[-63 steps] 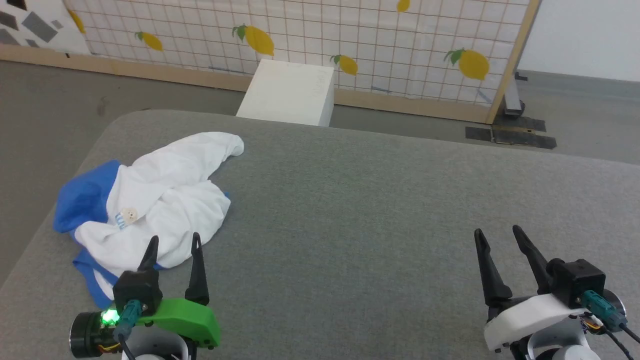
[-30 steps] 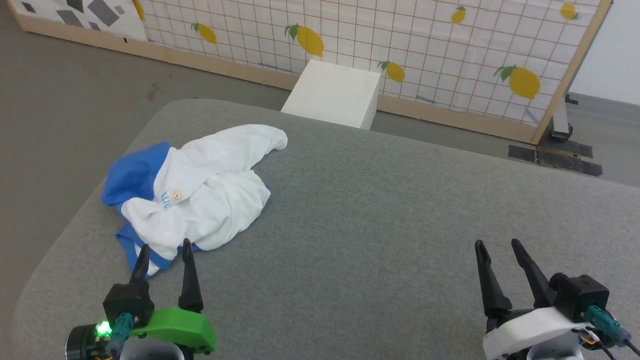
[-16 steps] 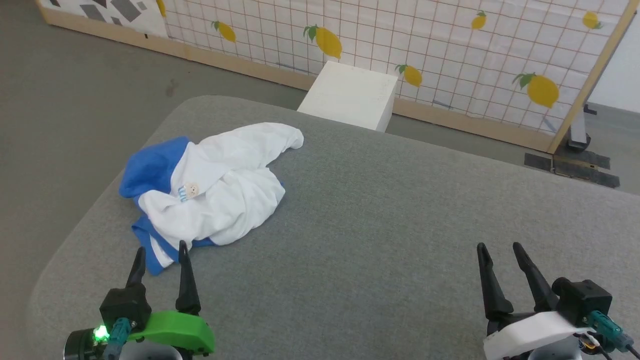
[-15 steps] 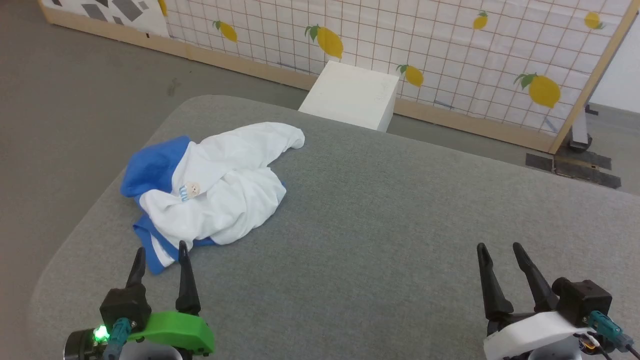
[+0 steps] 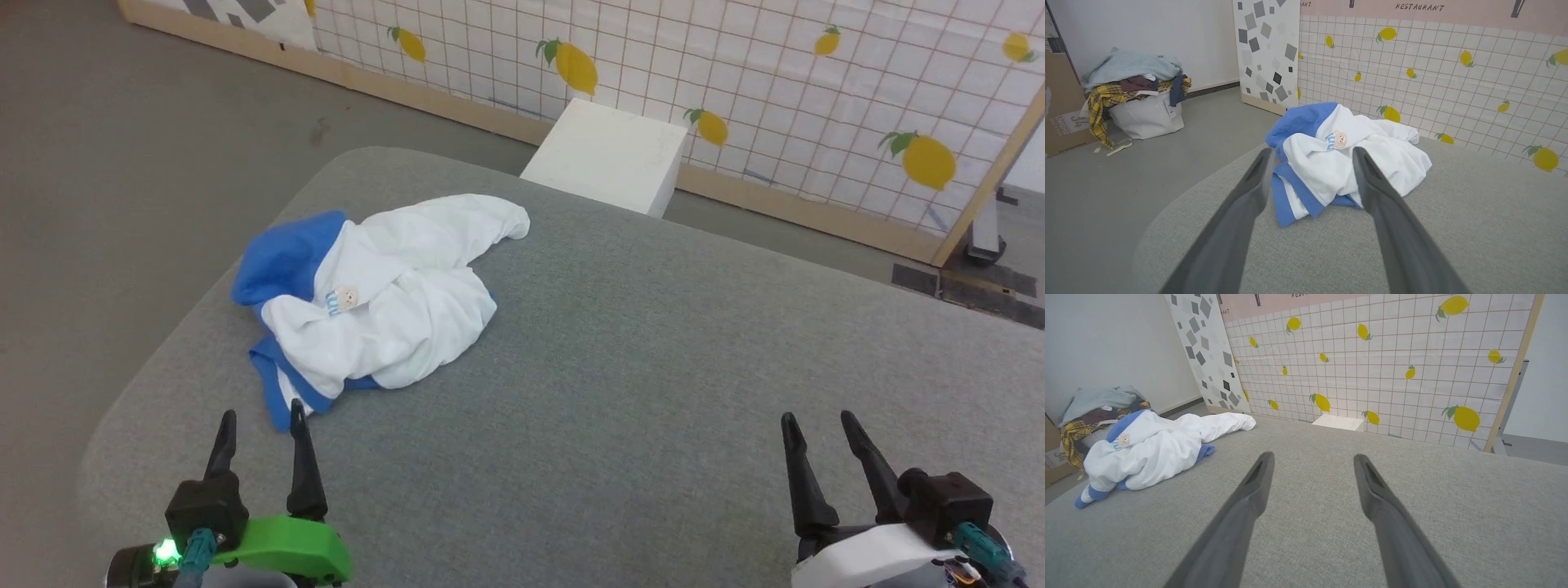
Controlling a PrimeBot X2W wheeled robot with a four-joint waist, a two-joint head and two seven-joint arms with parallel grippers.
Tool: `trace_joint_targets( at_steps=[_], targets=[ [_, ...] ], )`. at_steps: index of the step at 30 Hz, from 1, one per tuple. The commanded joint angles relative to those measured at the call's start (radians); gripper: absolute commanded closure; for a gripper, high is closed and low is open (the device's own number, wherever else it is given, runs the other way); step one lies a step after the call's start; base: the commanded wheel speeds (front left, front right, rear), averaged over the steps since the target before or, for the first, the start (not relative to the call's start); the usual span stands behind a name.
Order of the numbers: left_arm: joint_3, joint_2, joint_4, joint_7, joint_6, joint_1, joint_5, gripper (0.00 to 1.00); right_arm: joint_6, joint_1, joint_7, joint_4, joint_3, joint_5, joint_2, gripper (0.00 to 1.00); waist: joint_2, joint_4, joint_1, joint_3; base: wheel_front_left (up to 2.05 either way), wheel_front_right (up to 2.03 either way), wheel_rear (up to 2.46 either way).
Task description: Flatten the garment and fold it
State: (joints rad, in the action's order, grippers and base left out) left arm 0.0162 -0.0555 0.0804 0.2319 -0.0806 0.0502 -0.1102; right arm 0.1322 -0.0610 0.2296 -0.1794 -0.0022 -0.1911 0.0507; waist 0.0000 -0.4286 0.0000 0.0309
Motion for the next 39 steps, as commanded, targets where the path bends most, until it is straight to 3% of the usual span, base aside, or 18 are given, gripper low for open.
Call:
trace_joint_targets(
  at_steps=[1, 17, 21, 27, 30, 33, 39],
  targets=[
    [-0.002, 0.002, 0.004, 0.012, -0.006, 0.014, -0.007, 0.00, -0.001, -0.008, 0.014, -0.008, -0.004, 0.004, 0.000, 0.00, 0.0000, -0.009, 0.0000, -0.001, 0.00, 0.00, 0.00],
    [-0.025, -0.032, 0.050, 0.030, -0.019, -0.004, 0.034, 0.00, -0.002, 0.002, 0.032, -0.031, -0.008, -0.010, -0.001, 0.00, 0.0000, -0.034, 0.0000, -0.007, 0.00, 0.00, 0.00],
    [-0.033, -0.051, 0.071, -0.005, 0.007, -0.051, 0.023, 0.00, -0.002, 0.005, 0.032, -0.030, -0.012, -0.009, -0.001, 0.00, 0.0000, -0.034, 0.0000, -0.018, 0.00, 0.00, 0.00],
    [-0.028, -0.084, 0.175, -0.256, 0.105, -0.288, -0.079, 0.00, -0.002, 0.026, 0.031, -0.026, -0.013, 0.010, -0.001, 0.00, 0.0000, -0.036, 0.0000, -0.067, 0.00, 0.00, 0.00],
    [0.000, -0.101, 0.288, -0.462, 0.135, -0.456, -0.169, 0.00, -0.002, 0.061, 0.011, -0.008, -0.001, 0.032, -0.001, 0.00, 0.0000, -0.007, 0.0000, -0.128, 0.00, 0.00, 0.00],
    [0.024, -0.141, 0.411, -0.592, 0.159, -0.643, -0.232, 0.00, -0.002, 0.104, -0.020, 0.024, 0.002, 0.065, -0.001, 0.00, 0.0000, 0.053, 0.0000, -0.209, 0.00, 0.00, 0.00],
    [-0.003, -0.203, 0.568, -0.698, 0.195, -0.767, -0.269, 0.00, -0.002, 0.137, -0.050, 0.079, -0.021, 0.099, -0.001, 0.00, 0.0000, 0.140, 0.0000, -0.319, 0.00, 0.00, 0.00]
  ],
)
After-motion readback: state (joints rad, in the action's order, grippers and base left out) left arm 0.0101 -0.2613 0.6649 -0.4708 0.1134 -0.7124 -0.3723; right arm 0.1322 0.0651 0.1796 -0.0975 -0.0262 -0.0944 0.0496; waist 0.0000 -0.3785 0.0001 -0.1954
